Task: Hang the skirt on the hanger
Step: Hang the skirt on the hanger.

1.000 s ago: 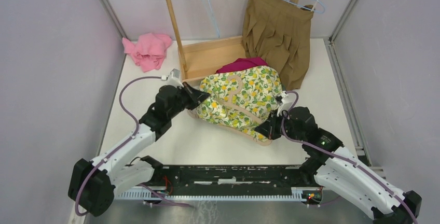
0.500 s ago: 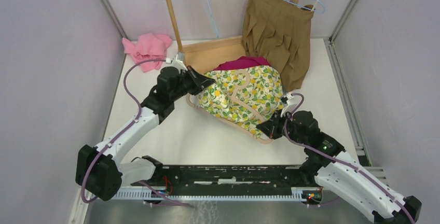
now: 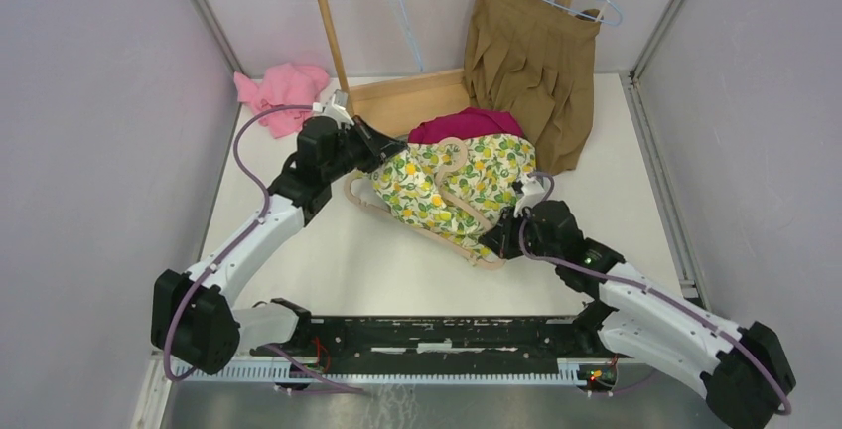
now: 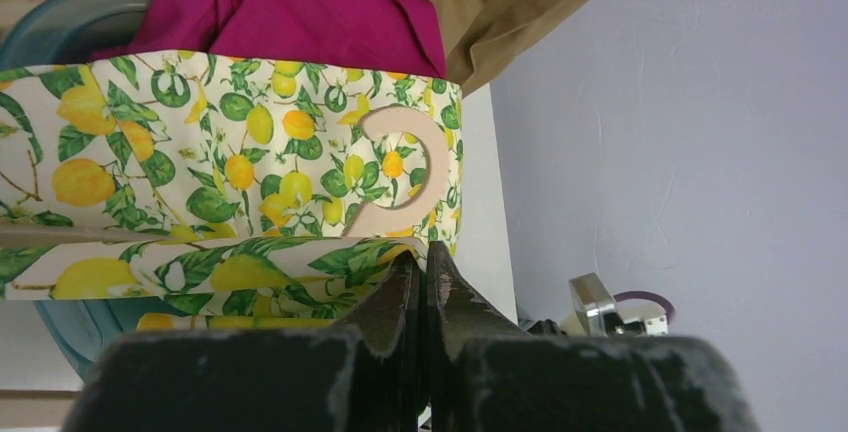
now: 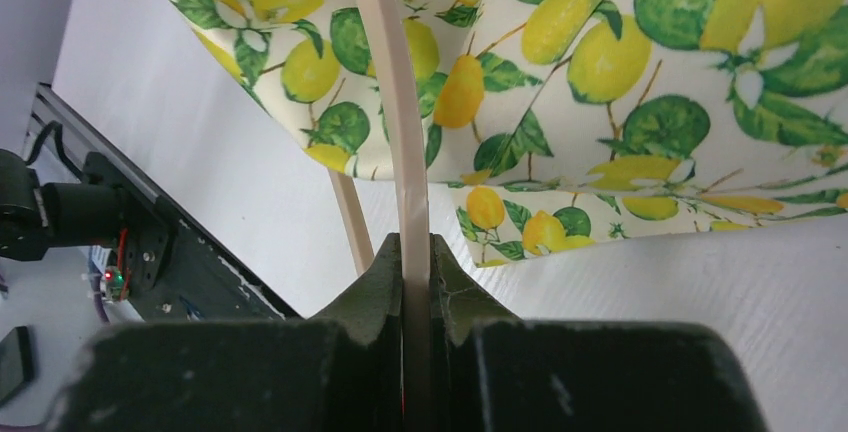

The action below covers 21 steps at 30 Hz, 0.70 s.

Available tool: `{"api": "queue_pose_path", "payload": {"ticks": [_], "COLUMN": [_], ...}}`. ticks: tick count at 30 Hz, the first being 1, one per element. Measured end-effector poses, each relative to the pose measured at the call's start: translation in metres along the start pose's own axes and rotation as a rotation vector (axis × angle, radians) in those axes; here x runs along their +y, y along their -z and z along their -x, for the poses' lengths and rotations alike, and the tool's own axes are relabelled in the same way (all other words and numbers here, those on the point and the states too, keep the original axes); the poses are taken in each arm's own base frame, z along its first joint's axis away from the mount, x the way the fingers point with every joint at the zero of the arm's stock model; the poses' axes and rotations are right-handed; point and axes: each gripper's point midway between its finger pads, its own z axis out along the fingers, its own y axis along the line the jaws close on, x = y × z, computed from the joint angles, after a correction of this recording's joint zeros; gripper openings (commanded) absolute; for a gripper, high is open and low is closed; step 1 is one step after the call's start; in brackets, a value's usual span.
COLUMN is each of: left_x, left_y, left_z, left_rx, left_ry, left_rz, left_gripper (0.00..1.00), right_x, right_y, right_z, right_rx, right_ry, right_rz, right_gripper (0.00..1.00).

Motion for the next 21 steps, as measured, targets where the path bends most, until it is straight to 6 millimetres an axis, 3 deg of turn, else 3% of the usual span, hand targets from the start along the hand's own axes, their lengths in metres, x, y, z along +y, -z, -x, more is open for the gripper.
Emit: {"api": "queue_pose_path", "payload": {"ticks": [6,10,13,18,20,21], "left_x": [0.017,0.028,0.037,0.055,0.060,0.064], "left_y": [0.003,0.010,0.020,0.032,0.037,0.040], "left_z": [0.009,0.022,0.033,0.038,0.039,0.040], "left_rx": [-0.012,-0.055,-0.102,-0.158,-0.181,-0.196], "left_ry": [0.014,-0.006,-0.015,-0.035,-0.039,-0.039], "left_rz": [0.054,0.092,0.128,0.190,0.210,0.222], "left_gripper": [0.03,0.03,0.09,0.09,0.14,0.27], "right_x": [-0.003,-0.002,-0.001,0.000,-0.001,-0.001], "right_y": [-0.015,-0.013,-0.008,-0.002,0.000,0.001], "right_z": [-0.008,-0.007,-0.005,-0.005,-0.005,-0.006], "right_rx": [0.050,0.047,0.040,0.043,0.045,0.048], "right_ry": [0.021,0.042,0.058,0.072,0.075,0.076], "right_rz": [-0.005,0.005,0.009,0.008,0.007,0.004], "right_gripper": [0.01,0.01,0.01,0.01,0.01,0.01]}}
